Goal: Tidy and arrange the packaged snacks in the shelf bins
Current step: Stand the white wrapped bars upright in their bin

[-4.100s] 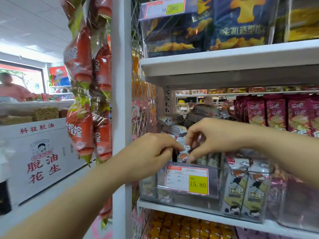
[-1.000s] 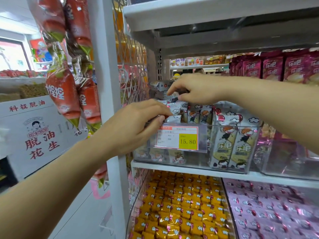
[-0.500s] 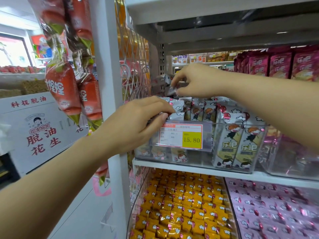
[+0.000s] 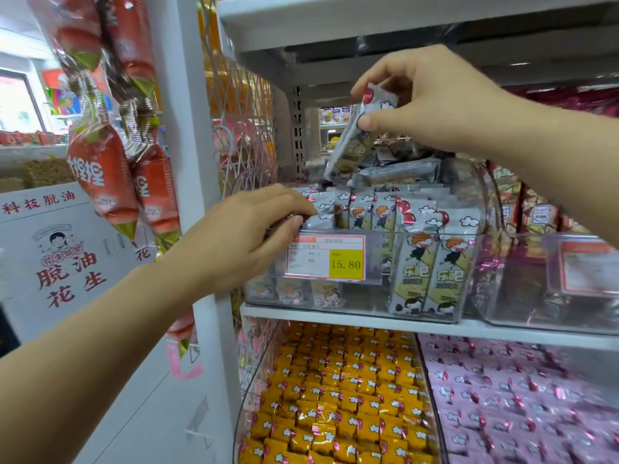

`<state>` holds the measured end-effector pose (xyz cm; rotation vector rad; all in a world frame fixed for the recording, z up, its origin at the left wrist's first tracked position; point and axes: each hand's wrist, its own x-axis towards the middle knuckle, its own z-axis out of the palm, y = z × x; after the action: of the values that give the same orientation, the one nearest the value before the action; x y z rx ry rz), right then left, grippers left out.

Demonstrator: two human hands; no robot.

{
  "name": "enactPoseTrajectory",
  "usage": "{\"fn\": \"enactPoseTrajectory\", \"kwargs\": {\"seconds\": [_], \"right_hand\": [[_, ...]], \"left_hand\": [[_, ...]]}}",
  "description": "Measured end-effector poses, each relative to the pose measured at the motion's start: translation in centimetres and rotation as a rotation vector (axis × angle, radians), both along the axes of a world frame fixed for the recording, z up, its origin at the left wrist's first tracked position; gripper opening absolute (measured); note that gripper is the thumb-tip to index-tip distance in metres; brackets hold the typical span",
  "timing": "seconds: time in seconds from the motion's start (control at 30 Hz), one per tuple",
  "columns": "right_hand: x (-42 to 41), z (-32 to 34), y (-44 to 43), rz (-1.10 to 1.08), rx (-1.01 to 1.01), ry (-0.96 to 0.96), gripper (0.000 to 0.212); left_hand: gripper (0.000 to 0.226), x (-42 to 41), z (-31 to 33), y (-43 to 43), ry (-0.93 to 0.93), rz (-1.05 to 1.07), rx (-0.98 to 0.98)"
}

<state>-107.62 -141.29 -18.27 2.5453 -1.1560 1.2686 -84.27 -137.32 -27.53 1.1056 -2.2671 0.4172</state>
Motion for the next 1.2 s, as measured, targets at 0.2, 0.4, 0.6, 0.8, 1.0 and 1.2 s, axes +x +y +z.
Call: {"fn": "enactPoseTrajectory", "kwargs": {"seconds": [0.2,0.4,0.6,0.8,1.0,1.2], "right_hand": [[-0.6,0.5,1.3,0.051,0.079,0.012,0.026],[0.4,0.0,0.6,-0.017,0.205,0.206,0.032],[2.1,-2.1,-1.6,-0.005,0.381,0.366,0.020],[2.2,-2.3,-2.8,0.024,0.400,0.370,0.020],[1.6,-2.0,-3.2,0.056,0.417,0.357,0.019],[1.0,-2.2,-3.4,0.093,0.398,0.347,0.017]], "left_hand": [[0.042,-0.2,0.2,0.3,-0.002,0.006,0.012],[0.041,-0.6,0.8,0.6,-0.002,0.031,0.031],[0.025,-1.3,2.1,0.2,0.024,0.086,0.097],[0.029,-1.9,3.3,-0.1,0.035,0.155,0.211],[0.031,-3.1,5.1,-2.2,0.094,0.247,0.230],[0.033,-4.4,6.2,-4.7,-0.020,0.306,0.346]]}}
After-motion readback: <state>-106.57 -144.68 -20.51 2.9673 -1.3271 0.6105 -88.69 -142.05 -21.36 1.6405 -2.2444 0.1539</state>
